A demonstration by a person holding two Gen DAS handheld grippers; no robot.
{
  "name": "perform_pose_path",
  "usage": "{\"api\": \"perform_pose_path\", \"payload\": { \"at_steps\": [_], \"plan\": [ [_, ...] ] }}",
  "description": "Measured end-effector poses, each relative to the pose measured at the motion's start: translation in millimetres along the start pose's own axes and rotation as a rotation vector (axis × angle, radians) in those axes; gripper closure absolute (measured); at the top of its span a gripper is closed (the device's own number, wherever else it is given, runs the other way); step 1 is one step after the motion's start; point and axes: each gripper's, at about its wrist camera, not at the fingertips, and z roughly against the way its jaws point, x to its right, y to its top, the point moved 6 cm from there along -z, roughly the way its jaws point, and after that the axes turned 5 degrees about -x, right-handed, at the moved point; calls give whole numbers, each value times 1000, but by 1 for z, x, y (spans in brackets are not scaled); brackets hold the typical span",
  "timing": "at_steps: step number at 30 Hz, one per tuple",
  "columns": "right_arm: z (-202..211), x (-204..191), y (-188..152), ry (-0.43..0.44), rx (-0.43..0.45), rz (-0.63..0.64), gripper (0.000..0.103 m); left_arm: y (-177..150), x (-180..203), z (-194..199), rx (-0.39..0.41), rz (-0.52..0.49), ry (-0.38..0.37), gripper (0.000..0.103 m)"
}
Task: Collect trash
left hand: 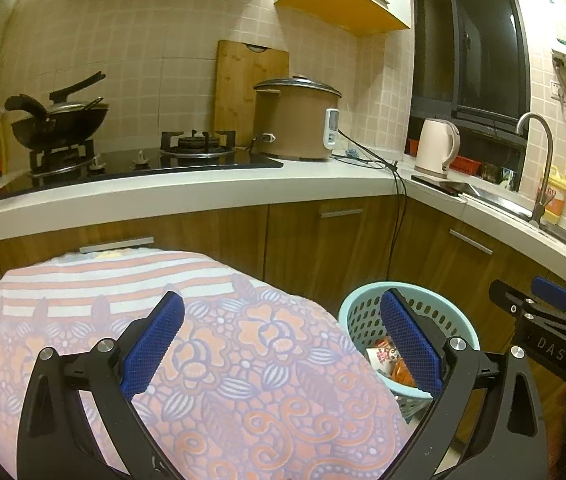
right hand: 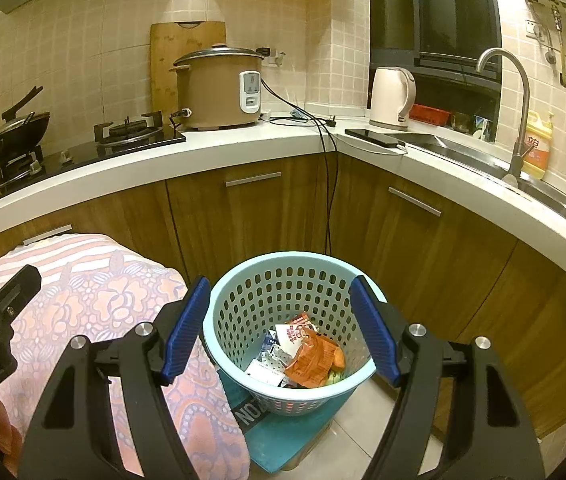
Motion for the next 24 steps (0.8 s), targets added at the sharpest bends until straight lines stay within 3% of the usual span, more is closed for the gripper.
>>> {"api": "perform_pose_path", "payload": {
  "at_steps": [24],
  "plan": [
    [-4,0,-3,11,-10,-2,34,-1,-3,-2,-2,7,12,8]
  ]
}}
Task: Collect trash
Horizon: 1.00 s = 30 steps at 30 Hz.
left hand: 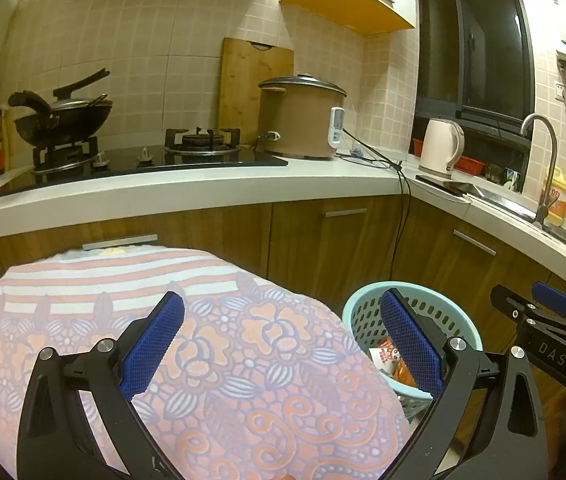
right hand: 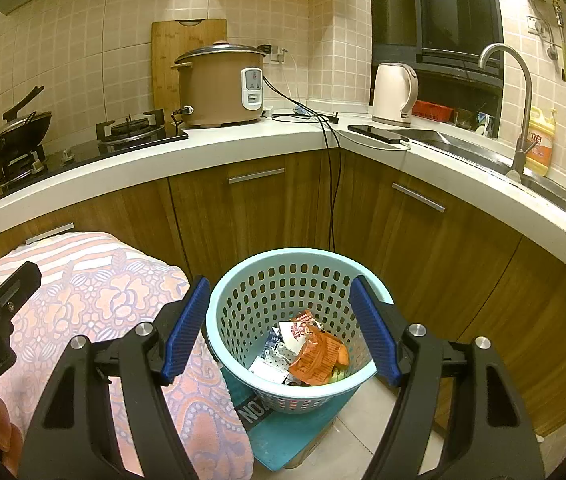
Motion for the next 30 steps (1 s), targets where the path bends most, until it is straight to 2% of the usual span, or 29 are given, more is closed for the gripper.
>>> {"api": "perform_pose_path", "payload": {
  "at_steps": [30],
  "plan": [
    [-5,-1,-2,6,-13,-7,34,0,0,2,12,-25,25,8]
  ]
}}
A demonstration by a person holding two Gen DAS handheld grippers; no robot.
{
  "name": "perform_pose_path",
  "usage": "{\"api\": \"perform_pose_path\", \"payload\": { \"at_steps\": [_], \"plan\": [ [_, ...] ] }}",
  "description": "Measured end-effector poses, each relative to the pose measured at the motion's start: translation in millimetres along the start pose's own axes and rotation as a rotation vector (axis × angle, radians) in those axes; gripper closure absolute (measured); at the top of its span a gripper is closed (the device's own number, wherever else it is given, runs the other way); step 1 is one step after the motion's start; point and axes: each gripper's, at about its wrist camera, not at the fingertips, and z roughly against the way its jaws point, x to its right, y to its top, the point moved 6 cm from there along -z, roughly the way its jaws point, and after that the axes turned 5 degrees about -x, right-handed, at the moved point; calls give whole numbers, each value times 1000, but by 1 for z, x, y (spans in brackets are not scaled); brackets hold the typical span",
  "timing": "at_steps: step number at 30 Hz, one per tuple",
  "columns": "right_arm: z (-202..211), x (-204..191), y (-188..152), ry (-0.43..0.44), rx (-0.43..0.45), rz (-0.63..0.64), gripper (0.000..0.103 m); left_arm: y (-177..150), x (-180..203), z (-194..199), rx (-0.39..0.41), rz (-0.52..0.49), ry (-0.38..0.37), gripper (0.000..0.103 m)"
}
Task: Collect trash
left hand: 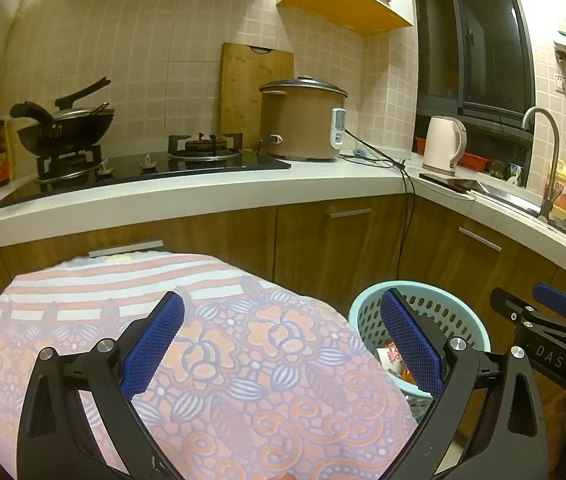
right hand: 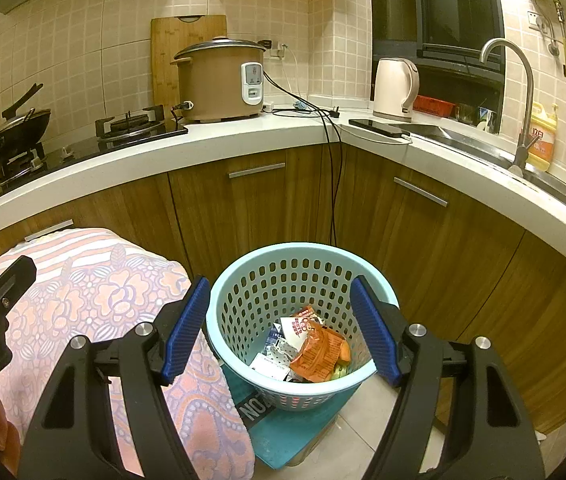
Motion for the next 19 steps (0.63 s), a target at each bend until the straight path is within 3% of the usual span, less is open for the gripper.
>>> {"api": "perform_pose_path", "payload": {
  "at_steps": [8,19],
  "plan": [
    [-1,0,0,1,-5,-2,34,1,1,4,24,-19,19,8],
    [-4,2,-2,1,-9,-9,34,1,-3,-2,-20,12,-10,7]
  ]
}}
